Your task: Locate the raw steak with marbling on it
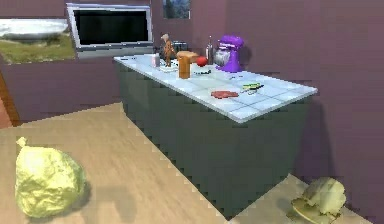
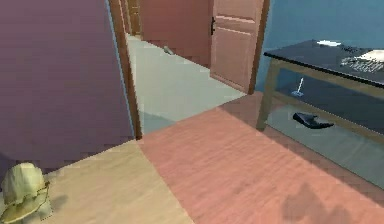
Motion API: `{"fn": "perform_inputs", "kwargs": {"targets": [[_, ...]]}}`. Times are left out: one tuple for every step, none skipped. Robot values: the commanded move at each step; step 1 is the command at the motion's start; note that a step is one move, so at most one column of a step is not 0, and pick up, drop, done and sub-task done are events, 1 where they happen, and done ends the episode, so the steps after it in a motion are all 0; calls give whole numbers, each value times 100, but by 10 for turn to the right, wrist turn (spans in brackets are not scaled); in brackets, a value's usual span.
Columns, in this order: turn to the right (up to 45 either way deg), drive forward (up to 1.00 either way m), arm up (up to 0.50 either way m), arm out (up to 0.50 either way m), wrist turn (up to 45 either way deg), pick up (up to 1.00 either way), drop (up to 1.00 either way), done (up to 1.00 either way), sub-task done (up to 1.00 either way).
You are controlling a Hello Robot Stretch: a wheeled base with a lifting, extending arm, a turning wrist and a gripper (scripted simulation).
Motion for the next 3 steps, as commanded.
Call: {"fn": "perform_inputs", "kwargs": {"targets": [[0,60,0,0,0,0,0,0,0],[180,0,0,0,0,0,0,0,0],[0,0,0,0,0,0,0,100,0]]}}
